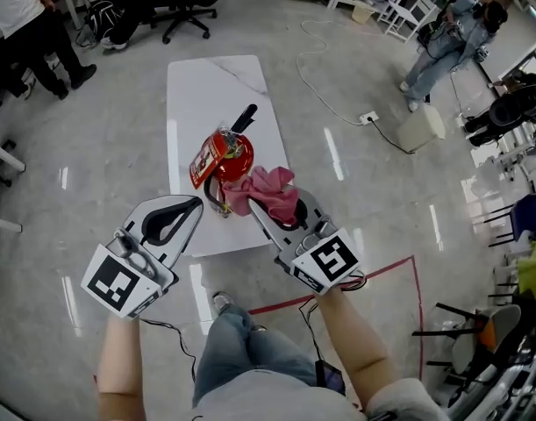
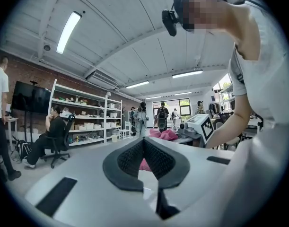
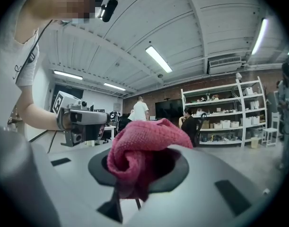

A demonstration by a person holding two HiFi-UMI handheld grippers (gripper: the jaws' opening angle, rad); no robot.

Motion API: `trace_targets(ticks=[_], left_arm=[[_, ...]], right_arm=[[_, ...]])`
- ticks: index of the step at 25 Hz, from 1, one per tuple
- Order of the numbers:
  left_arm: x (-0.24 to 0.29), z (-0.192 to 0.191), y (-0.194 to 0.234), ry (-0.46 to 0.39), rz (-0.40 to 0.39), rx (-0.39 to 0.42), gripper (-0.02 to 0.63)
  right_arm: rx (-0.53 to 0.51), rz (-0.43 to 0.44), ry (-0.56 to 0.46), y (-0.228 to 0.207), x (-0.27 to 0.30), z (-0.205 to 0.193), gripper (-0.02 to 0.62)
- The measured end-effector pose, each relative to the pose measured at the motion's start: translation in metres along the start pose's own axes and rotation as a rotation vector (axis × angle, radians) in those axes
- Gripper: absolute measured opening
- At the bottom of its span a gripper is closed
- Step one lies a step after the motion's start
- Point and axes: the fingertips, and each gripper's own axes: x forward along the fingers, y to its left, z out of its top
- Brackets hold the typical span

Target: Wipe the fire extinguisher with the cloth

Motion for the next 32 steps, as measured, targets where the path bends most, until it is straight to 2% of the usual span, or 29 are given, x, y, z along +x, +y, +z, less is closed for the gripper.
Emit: trace_targets(ticks=[8,12,16,19,23,28,32], left_arm=[[0.015,-0.037,0.006,-0.036,-0.037,0.018,0.009],[0.023,-0.076,0.004,-0.018,-0.055,0.022,0.009],[0.031,-0.110,0.007,-0.036,-0.063,0.012,0.009],[0.035,-0.135,0.006,-0.032,-0.072,0.012,0.009],[0.033,-0.169,0.004,-0.013,-0.079,0.013,0.009],[0.034,-0.187,-0.008,-0.069,-0.078,0.019,0.009],[0.031,-0.223,-0.007,-0.054,-0.094,0.048,0.009]], right_arm=[[-0.081,-0.014,0.035,-0.022,0.030,-0.059,0.109],[-0.145,-0.020,0.042,-0.031,0.049,-0.092,0.109],[-0.213,-0.053,0.059,-0.041,0.072,-0.119,0.109],[-0.277,-0.063,-0.001,-0.038,0.076,-0.125,0.109],[-0.285,-0.101,-0.093,-0.030,0.072,-0.132,0.107],[-0.295,-0.155,-0.171,-0.024,0.057,-0.142,0.107],[-0.310,-0.185,-0.166,-0.019,0.060,-0.183,0.107]])
